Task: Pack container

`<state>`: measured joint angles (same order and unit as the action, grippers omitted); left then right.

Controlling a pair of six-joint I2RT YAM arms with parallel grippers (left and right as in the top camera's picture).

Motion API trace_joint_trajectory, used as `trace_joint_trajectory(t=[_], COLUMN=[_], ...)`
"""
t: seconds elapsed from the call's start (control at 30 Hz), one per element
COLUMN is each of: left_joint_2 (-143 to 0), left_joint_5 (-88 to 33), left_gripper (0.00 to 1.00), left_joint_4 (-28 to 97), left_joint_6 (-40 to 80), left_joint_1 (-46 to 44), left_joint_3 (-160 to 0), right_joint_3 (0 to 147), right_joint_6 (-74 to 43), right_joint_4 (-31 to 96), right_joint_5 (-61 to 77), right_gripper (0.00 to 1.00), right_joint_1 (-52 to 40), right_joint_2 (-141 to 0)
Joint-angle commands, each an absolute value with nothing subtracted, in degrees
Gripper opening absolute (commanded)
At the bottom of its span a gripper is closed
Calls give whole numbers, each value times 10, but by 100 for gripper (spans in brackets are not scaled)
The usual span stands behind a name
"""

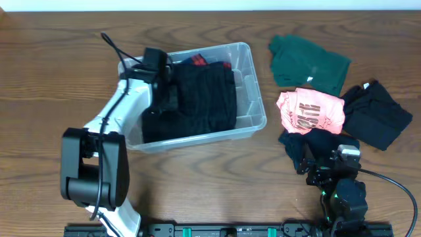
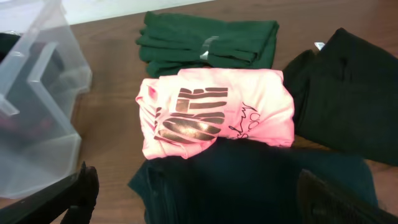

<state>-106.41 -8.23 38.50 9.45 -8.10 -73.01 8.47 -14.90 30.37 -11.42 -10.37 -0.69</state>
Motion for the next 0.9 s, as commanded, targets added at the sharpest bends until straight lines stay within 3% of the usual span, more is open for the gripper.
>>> trace_joint_trajectory(t=[0.0, 0.13, 0.17, 0.27, 0.5, 0.63, 0.67, 0.8, 0.83, 0.87], left_joint_2=[-1089, -1089, -1089, -1089, -1084, -1049, -1035, -972, -956, -939], left_joint_5=[-34, -45, -45, -45, -59, -87, -96, -112, -112, -111], left_gripper=[49, 49, 54, 58, 64, 74, 82, 89, 100, 98], left_joint_4=[384, 366, 359, 343, 331, 382, 406, 481, 494, 504], left_joint_6=[38, -45, -75, -116, -128, -74, -58, -39, -38, -34], left_joint_1=[-27, 4, 10, 14, 13, 13, 13, 13, 13, 14], left_joint_3=[-741, -747, -747, -747, -753, -792, -810, -862, -870, -875], right_joint_3=[83, 83, 83, 83, 83, 83, 83, 83, 83, 83], right_joint_6=[-156, -156, -156, -156, -156, -156, -156, -156, -156, -156], right_joint_4=[304, 304, 304, 304, 304, 304, 304, 304, 304, 304], right_joint_5=[-118, -118, -118, -118, -118, -118, -118, -118, -118, -118], right_gripper=[99, 99, 99, 99, 99, 99, 99, 99, 99, 99], right_joint_1=[-108, -108, -108, -108, -108, -108, -108, -108, -108, -108], right_joint_2=[-4, -4, -4, -4, -4, -4, -4, -4, -4, -4])
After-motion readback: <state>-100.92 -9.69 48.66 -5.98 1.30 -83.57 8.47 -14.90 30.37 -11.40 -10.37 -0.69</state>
